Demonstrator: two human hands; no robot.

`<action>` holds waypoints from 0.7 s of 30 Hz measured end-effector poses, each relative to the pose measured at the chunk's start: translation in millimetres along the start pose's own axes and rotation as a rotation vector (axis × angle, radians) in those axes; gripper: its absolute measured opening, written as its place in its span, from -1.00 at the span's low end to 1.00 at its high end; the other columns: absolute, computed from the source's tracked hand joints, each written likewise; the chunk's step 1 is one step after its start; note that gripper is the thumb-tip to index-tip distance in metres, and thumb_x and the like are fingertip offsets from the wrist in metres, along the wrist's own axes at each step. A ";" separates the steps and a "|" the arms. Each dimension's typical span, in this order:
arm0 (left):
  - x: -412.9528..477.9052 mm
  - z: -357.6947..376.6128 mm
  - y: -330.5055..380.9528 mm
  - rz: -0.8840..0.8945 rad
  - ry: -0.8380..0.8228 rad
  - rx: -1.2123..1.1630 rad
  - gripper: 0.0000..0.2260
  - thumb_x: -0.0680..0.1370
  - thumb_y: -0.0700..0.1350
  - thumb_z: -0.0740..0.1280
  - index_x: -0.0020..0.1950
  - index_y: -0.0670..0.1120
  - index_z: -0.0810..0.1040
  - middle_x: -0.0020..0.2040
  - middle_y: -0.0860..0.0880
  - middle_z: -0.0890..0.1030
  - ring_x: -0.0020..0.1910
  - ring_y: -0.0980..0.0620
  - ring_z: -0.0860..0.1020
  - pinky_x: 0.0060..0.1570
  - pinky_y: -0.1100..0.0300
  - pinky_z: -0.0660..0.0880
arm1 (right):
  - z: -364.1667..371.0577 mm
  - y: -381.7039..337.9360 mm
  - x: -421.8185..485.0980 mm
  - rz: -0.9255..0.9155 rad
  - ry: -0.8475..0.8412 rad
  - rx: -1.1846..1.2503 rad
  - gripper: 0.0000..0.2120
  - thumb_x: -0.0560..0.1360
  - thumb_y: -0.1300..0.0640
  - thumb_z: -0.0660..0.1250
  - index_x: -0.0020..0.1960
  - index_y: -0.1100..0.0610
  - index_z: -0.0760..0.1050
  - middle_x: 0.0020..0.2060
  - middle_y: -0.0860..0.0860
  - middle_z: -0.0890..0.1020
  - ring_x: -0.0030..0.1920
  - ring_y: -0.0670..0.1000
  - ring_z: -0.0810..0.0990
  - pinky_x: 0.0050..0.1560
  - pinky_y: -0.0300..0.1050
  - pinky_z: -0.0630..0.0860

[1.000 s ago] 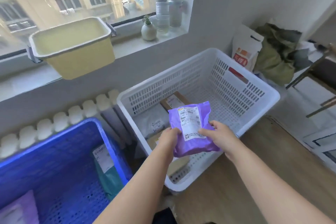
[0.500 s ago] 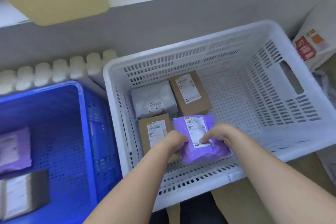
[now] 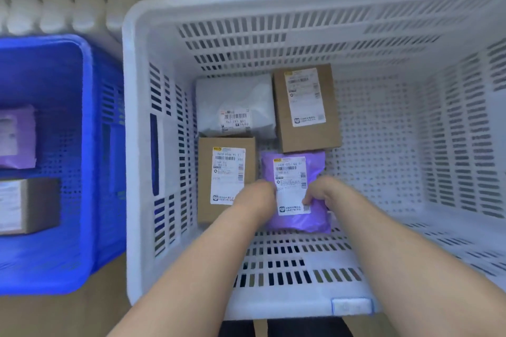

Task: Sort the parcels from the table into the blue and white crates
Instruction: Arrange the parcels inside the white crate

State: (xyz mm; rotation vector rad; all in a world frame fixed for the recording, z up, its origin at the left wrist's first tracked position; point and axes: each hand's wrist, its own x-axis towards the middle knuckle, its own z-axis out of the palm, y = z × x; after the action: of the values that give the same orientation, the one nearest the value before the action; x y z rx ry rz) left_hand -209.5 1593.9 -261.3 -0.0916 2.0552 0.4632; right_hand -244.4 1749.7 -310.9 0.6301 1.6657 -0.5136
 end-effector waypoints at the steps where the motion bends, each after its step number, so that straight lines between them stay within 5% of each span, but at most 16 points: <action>1: 3.3 3.5 0.1 0.035 0.008 0.096 -0.70 0.59 -0.24 0.17 0.28 -0.13 0.54 0.24 -0.14 0.52 0.22 -0.20 0.53 0.17 -0.02 0.50 | 3.3 -1.7 6.4 -0.003 -0.003 -0.016 -0.78 0.51 0.38 0.37 -0.26 0.24 0.42 -0.08 0.20 0.57 0.06 0.15 0.56 0.17 0.07 0.50; 3: 10.6 11.9 2.3 0.121 0.011 0.305 -0.70 0.57 -0.27 0.20 0.29 -0.16 0.48 0.25 -0.14 0.46 0.22 -0.19 0.50 0.10 -0.03 0.48 | 7.8 -8.1 12.1 -0.020 0.010 -0.067 -0.94 0.53 0.31 0.38 -0.09 0.29 0.51 0.03 0.20 0.55 0.09 0.13 0.56 0.16 0.03 0.50; 5: 17.4 17.8 6.4 0.195 0.003 0.514 -0.65 0.57 -0.25 0.23 0.36 -0.16 0.44 0.32 -0.14 0.39 0.31 -0.16 0.41 0.13 -0.02 0.43 | 9.0 -11.1 19.3 -0.049 0.063 -0.187 -0.74 0.60 0.20 0.30 0.26 0.26 0.50 0.21 0.19 0.55 0.22 0.11 0.55 0.25 -0.05 0.45; 7: 27.5 20.8 8.3 0.244 -0.005 0.740 -0.60 0.60 -0.18 0.23 0.45 -0.13 0.39 0.44 -0.15 0.31 0.40 -0.14 0.32 0.31 -0.03 0.31 | 8.3 -13.0 20.0 -0.094 0.146 -0.229 -0.65 0.62 0.10 0.27 0.36 0.21 0.44 0.32 0.15 0.52 0.30 0.09 0.52 0.26 -0.13 0.42; 12: 43.5 19.0 0.1 0.258 -0.104 0.998 -0.48 0.67 -0.04 0.12 0.62 -0.05 0.11 0.64 -0.10 -0.04 0.58 -0.16 0.07 0.54 -0.19 -0.05 | -8.4 -0.7 27.6 -0.168 0.347 -0.357 -0.78 0.47 0.05 0.42 -0.22 0.09 0.41 -0.12 0.07 0.58 -0.15 0.10 0.54 -0.19 -0.11 0.42; 14: 45.1 19.4 -1.7 0.262 -0.130 1.032 -0.46 0.68 -0.01 0.11 0.64 -0.04 0.03 0.64 -0.09 -0.12 0.60 -0.16 0.01 0.55 -0.18 -0.08 | -15.5 3.7 26.3 -0.279 0.429 -0.404 -0.79 0.48 0.10 0.37 -0.24 0.06 0.37 -0.23 0.02 0.50 -0.15 0.10 0.51 -0.21 -0.12 0.37; 16: 46.9 22.0 -2.9 0.250 -0.150 1.077 -0.44 0.68 0.02 0.09 0.64 -0.04 -0.02 0.64 -0.09 -0.17 0.60 -0.18 -0.01 0.55 -0.18 -0.10 | -15.6 5.4 24.3 -0.374 0.304 -0.415 -0.83 0.46 0.15 0.41 -0.21 0.07 0.42 -0.28 -0.02 0.50 -0.14 0.10 0.53 -0.20 -0.13 0.40; 18: 48.3 24.8 -2.7 0.231 -0.169 1.109 -0.43 0.69 0.04 0.08 0.64 -0.04 -0.05 0.63 -0.09 -0.21 0.60 -0.19 -0.04 0.55 -0.19 -0.12 | -9.5 8.3 26.0 -0.397 0.161 -0.458 -0.81 0.46 0.17 0.46 0.05 0.08 0.54 -0.12 -0.01 0.57 -0.07 0.06 0.54 -0.10 -0.17 0.43; 21: 53.6 28.1 -3.0 0.223 -0.190 1.134 -0.43 0.69 0.05 0.07 0.64 -0.04 -0.08 0.63 -0.09 -0.23 0.61 -0.19 -0.06 0.54 -0.21 -0.14 | 3.0 9.2 34.8 -0.373 0.073 -0.538 -0.49 0.51 0.15 0.41 0.42 0.07 0.36 0.19 0.06 0.57 0.06 0.07 0.54 -0.02 -0.18 0.42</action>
State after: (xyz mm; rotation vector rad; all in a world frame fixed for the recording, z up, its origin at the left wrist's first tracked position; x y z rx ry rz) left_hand -212.9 1608.0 -320.2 0.8246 1.8681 -0.5808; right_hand -240.7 1759.1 -345.6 -0.0590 1.8985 -0.2810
